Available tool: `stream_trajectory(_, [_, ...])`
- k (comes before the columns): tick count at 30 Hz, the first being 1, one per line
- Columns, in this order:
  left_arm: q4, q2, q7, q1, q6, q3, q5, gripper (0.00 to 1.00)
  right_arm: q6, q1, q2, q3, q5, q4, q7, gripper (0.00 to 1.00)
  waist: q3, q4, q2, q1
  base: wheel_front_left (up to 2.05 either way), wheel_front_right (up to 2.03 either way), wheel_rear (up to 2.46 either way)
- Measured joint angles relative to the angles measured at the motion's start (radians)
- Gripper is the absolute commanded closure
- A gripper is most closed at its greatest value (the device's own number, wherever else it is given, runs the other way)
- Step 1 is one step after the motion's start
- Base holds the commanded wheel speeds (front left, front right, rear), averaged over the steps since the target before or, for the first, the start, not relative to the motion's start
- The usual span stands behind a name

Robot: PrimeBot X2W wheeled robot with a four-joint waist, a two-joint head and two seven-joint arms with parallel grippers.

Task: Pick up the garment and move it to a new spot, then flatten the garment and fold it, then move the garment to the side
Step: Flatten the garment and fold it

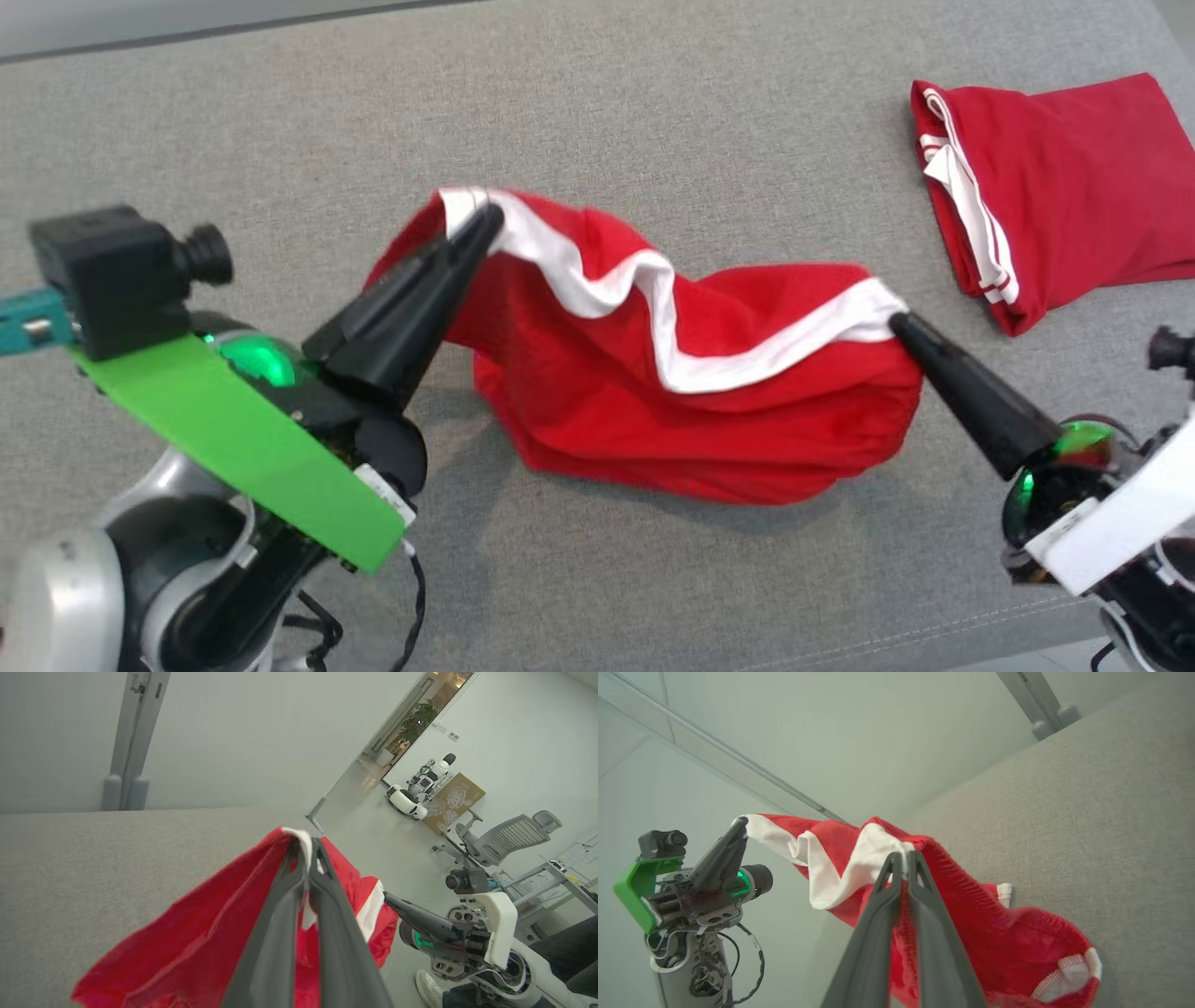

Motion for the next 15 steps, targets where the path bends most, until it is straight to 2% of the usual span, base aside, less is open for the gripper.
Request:
stream_trajectory(6, [0.083, 0.017, 0.007, 0.143, 0.001, -0.018, 0.038, 1.0, -0.002, 0.008, 0.032, 0.106, -0.066, 0.105, 0.017, 1.0, 0.051, 0.004, 0.0, 0.0002, 0.0, 0.0, 0.0])
stream_trajectory(11, [0.121, 0.021, -0.024, 0.164, 0.002, 0.02, 0.048, 1.0, -0.002, 0.006, 0.059, 0.141, -0.102, 0.172, 0.017, 1.0, 0.079, 0.019, 0.0, 0.0002, 0.0, 0.0, 0.0])
stream_trajectory(14, [0.129, 0.021, -0.042, 0.167, 0.002, 0.036, 0.053, 1.0, -0.002, 0.002, 0.084, 0.165, -0.106, 0.213, 0.018, 0.83, 0.09, 0.032, 0.0, 0.0002, 0.0, 0.0, 0.0])
stream_trajectory(15, [0.131, 0.021, -0.045, 0.168, 0.002, 0.038, 0.053, 1.0, -0.002, 0.0, 0.089, 0.169, -0.106, 0.223, 0.018, 0.75, 0.091, 0.035, 0.0, 0.0002, 0.0, 0.0, 0.0])
